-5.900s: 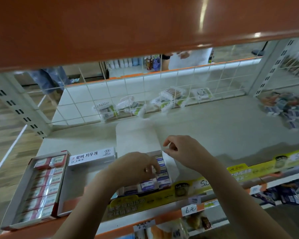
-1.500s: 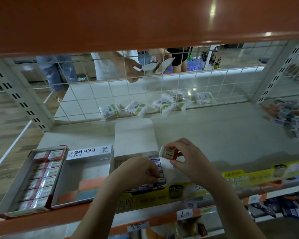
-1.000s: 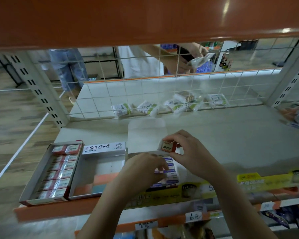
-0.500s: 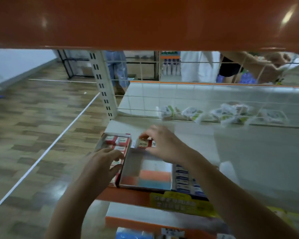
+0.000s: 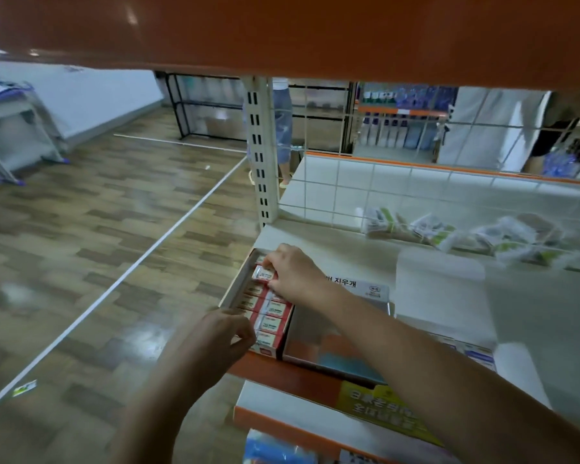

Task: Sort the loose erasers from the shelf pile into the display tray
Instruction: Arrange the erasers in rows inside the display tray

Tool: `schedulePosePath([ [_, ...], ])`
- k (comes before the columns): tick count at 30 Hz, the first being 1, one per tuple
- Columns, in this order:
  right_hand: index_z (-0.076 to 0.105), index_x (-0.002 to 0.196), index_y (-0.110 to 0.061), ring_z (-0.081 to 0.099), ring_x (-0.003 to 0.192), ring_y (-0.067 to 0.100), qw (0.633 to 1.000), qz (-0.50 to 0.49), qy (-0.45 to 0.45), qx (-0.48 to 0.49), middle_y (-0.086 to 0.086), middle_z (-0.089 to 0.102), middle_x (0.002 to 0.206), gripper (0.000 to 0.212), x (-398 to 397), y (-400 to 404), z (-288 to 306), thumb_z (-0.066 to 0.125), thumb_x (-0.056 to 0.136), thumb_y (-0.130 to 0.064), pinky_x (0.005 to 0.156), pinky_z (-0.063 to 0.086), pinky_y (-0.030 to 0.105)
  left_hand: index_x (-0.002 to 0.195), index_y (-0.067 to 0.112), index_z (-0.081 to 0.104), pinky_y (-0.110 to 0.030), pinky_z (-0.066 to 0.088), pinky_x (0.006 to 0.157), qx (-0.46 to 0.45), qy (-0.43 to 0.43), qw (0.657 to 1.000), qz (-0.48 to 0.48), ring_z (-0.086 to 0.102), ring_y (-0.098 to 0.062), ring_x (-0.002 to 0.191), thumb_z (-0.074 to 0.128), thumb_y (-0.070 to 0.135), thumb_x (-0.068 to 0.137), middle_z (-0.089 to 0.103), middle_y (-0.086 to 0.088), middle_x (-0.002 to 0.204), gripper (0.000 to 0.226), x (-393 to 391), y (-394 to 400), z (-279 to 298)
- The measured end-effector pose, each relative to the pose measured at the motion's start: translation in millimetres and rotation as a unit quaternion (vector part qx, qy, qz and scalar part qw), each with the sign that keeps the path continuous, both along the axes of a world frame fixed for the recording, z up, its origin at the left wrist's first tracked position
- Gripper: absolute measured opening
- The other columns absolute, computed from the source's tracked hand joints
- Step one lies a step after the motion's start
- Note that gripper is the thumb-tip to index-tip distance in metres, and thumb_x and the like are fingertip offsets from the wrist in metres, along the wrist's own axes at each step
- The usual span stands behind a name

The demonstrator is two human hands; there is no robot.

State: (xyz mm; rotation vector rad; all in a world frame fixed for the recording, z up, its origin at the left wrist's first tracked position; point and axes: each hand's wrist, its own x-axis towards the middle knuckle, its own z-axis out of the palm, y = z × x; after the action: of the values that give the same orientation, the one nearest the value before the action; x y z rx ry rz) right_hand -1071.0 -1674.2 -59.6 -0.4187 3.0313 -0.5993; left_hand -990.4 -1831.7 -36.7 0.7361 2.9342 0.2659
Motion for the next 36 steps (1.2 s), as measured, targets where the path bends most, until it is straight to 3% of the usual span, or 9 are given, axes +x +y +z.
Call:
schedulePosePath([
  [4,0.055,0.117,-0.009,0.044,0.110,0.021,0.999,0.003,0.048,0.003,0.007,0.049,0.114,0.027,-2,-12,-5,0.053,0.090,-0.011,0.088,0.042,0.032,0.110,0.031,0.062,-0.003,0.030,0.058,0.005,-0.007,1.000,0.004,0.039,0.003,0.089,0.047,0.037,0.095,0.057,0.015,0.118,0.022,-1,-2,-4],
  [12,0.056,0.111,-0.009,0.046,0.103,0.021,0.990,0.025,0.121,0.068,0.006,0.051,0.112,0.019,0,-14,-10,0.052,0.093,-0.015,0.081,0.043,0.031,0.111,0.031,0.064,-0.013,0.038,0.084,0.019,-0.014,1.000,-0.008,0.048,-0.002,0.108,0.049,0.038,0.094,0.059,0.015,0.120,0.024,-5,-5,-6],
  [16,0.056,0.111,-0.007,0.047,0.103,0.023,0.985,0.033,0.134,0.100,0.008,0.053,0.114,0.020,0,-15,-12,0.052,0.092,-0.011,0.083,0.045,0.033,0.114,0.031,0.063,-0.011,0.036,0.082,-0.011,-0.017,1.000,-0.014,0.049,0.000,0.108,0.046,0.040,0.095,0.059,0.015,0.120,0.027,-8,-1,-4],
  [19,0.053,0.117,-0.007,0.044,0.108,0.023,0.990,0.041,0.103,0.092,0.008,0.049,0.117,0.026,-2,-11,-7,0.050,0.094,-0.020,0.085,0.043,0.033,0.112,0.030,0.064,-0.012,0.038,0.078,-0.030,-0.031,0.999,-0.011,0.052,0.000,0.101,0.046,0.040,0.095,0.061,0.013,0.115,0.027,-13,4,1],
  [23,0.052,0.126,-0.010,0.044,0.111,0.023,0.994,0.047,0.067,0.075,0.008,0.049,0.118,0.037,-3,5,5,0.048,0.094,-0.029,0.090,0.041,0.034,0.109,0.027,0.065,-0.005,0.038,0.063,-0.026,-0.014,1.000,-0.012,0.055,-0.002,0.090,0.048,0.036,0.095,0.063,0.012,0.112,0.024,-30,24,13],
  [25,0.055,0.121,-0.010,0.047,0.109,0.023,0.995,0.028,0.073,0.065,0.008,0.051,0.116,0.033,-2,24,13,0.049,0.093,-0.026,0.088,0.041,0.034,0.109,0.026,0.064,-0.011,0.043,0.068,-0.042,0.029,0.999,-0.012,0.058,-0.010,0.096,0.046,0.036,0.095,0.063,0.007,0.113,0.024,-43,43,18],
  [27,0.056,0.118,-0.010,0.048,0.109,0.024,0.994,-0.005,0.085,0.064,0.008,0.052,0.117,0.030,0,51,21,0.049,0.093,-0.024,0.090,0.043,0.035,0.109,0.026,0.063,-0.029,0.046,0.079,-0.043,0.063,0.997,-0.008,0.058,-0.017,0.102,0.046,0.036,0.094,0.063,0.002,0.113,0.025,-59,68,21],
  [32,0.054,0.119,-0.007,0.049,0.112,0.026,0.982,-0.131,0.087,0.103,0.010,0.052,0.118,0.030,20,148,34,0.048,0.091,-0.017,0.091,0.045,0.038,0.119,0.027,0.058,-0.033,0.042,0.087,-0.010,0.137,0.989,-0.048,0.053,-0.021,0.111,0.047,0.039,0.094,0.061,0.000,0.117,0.030,-83,158,26],
  [36,0.049,0.128,-0.009,0.046,0.118,0.026,0.960,-0.229,0.058,0.150,0.011,0.051,0.124,0.039,59,231,38,0.048,0.092,-0.026,0.094,0.042,0.037,0.119,0.025,0.056,-0.035,0.042,0.086,-0.004,0.181,0.975,-0.130,0.052,-0.022,0.108,0.044,0.039,0.094,0.059,-0.001,0.115,0.031,-82,246,28],
])
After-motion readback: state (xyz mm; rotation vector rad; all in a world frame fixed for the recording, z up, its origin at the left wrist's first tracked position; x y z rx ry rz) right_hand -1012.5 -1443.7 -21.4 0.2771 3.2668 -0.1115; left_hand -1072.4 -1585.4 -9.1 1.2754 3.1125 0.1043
